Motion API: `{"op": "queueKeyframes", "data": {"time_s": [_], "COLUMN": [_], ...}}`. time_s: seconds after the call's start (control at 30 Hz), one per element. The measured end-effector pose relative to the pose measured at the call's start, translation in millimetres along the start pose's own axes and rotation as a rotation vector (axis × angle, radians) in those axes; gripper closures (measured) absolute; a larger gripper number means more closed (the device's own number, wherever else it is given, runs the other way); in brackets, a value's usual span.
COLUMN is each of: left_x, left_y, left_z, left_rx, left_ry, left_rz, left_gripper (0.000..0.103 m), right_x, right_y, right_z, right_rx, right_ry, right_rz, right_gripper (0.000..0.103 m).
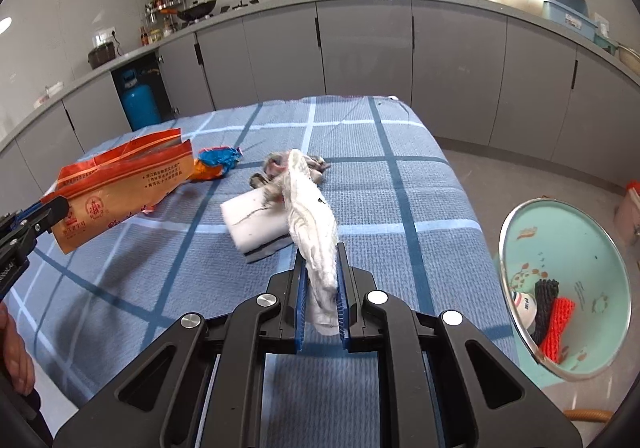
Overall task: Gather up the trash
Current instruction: 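Grasp the orange snack box with the left tool while the right tool grasps the white paper towel, then carry box and paper towel to the teal basin and open both tools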
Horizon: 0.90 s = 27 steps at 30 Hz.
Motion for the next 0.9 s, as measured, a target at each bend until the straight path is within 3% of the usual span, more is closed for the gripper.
{"op": "queueKeyframes", "data": {"time_s": [0.37, 0.9], "left_x": [7, 14], "left_y": [11, 70], "left_z": [-44, -65], "left_rx": [0.031, -0.036], "left_ry": [0.079, 0.115], "left_rz": [-0.011, 0.049], "left_gripper": [0.088, 0.088], "right_x": [10, -1], "right_y": [3, 29], "right_z": [-48, -95], "right_rx": [0.007, -0.028], "right_ry": [0.109, 0.171], "right_rz": [0.011, 0.054], "right_gripper": [0.089, 0.089]}}
Point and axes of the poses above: each gripper's, at about its wrist camera, not at the fingertips, and z roughly the way its jaws point, y to its right, x to its top, the point moved 8 cm from there along z, roughly the way its jaws point, and after that the axes turned 9 degrees about -z, right-handed, at the moved point
